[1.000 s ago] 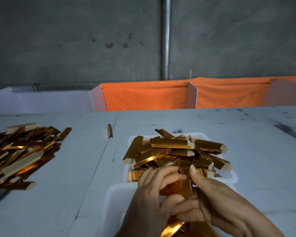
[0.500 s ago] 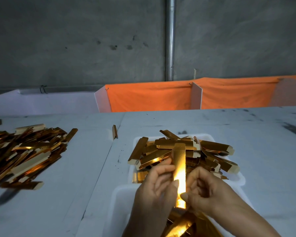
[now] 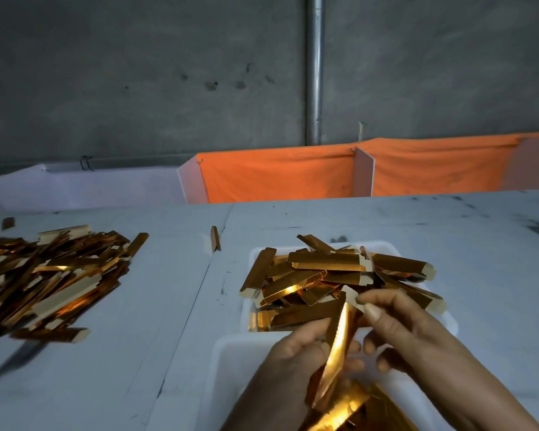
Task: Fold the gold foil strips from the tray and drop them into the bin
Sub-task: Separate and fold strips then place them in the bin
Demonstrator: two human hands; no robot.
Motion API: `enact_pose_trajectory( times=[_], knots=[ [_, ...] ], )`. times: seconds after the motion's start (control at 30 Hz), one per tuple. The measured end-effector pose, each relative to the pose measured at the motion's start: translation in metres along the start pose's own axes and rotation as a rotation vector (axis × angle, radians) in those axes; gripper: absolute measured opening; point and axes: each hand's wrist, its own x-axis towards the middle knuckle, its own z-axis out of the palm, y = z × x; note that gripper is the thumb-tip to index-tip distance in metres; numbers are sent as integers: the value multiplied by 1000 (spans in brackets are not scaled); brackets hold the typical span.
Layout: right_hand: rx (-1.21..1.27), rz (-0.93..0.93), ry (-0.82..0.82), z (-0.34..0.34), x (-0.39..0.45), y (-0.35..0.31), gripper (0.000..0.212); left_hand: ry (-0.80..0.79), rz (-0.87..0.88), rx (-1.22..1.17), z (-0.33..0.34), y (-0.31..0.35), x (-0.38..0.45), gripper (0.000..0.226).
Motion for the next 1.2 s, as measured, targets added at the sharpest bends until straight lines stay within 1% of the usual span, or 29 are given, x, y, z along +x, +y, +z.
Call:
enact_pose_trajectory(
  times=[0.07, 0.1, 0.17, 0.2, 0.23, 0.27, 0.3, 0.33, 0.37, 0.43, 0.47, 0.53, 0.6, 0.67, 0.73, 0.8, 0.83, 0.87, 0.93, 1.0, 1.1, 1.13, 1.2],
  knots=[
    [64, 20, 26, -1, 1, 0, 25, 72, -49, 9, 6, 2, 3, 29],
    [75, 31, 26, -1, 1, 0, 26, 55, -27, 9, 3, -4, -2, 29],
    [83, 56, 0, -2, 1, 0, 27, 161, -43, -7, -1, -14, -11, 35],
    [108, 75, -22, -2, 1, 0, 26, 175, -41, 101, -2, -17, -9, 34],
    [145, 97, -43, -3, 1, 0, 26, 156, -46, 259, 0, -16, -9, 31],
    [180, 121, -52, -2, 1, -1, 25, 136, -9, 378, 3, -14, -12, 27],
    [201, 138, -51, -3, 1, -1, 25, 125, 66, 379, 5, -12, -13, 25],
    [193, 150, -39, -3, 1, -1, 24, 90, 178, 364, 5, -9, -10, 26],
    [169, 154, -22, -3, 2, 0, 23, 103, 255, 437, 10, -2, -8, 32],
    [115, 134, 24, -3, 2, 2, 17, 119, 411, 754, 14, -6, -7, 49],
    [92, 110, 51, -2, 2, 2, 13, 132, 470, 890, 15, -6, -5, 55],
    [40, 32, 95, 1, 0, 1, 7, 178, 490, 965, 19, -6, 0, 54],
    [-65, -57, 133, 4, -1, -1, 3, 218, 515, 980, 17, -6, 2, 58],
    [-213, -154, 197, 6, -3, 0, 12, 230, 510, 967, 14, -9, 5, 62],
    [-359, -237, 246, 8, -4, 0, 7, 248, 471, 973, 15, -8, 3, 65],
    [-476, -232, 212, 9, -4, 0, 26, 250, 441, 997, 16, -8, 4, 67],
    [-479, -200, 188, 9, -4, 1, 29, 251, 429, 995, 16, -9, 4, 67],
    [-457, -165, 168, 9, -2, 3, 27, 245, 437, 1004, 17, -8, 4, 68],
    [-380, -95, 92, 7, 0, 4, 17, 219, 454, 1038, 17, -8, 5, 68],
    [-305, -43, -2, 3, 1, 4, 13, 207, 477, 1036, 17, -8, 4, 68],
    [-129, 20, -67, -1, 1, 3, 17, 209, 531, 987, 21, -5, 1, 79],
    [-84, 33, -75, -2, 1, 4, 17, 221, 566, 955, 21, -5, 2, 78],
    [-47, 46, -90, -2, 1, 5, 15, 235, 628, 894, 22, -4, 1, 62]
  ],
)
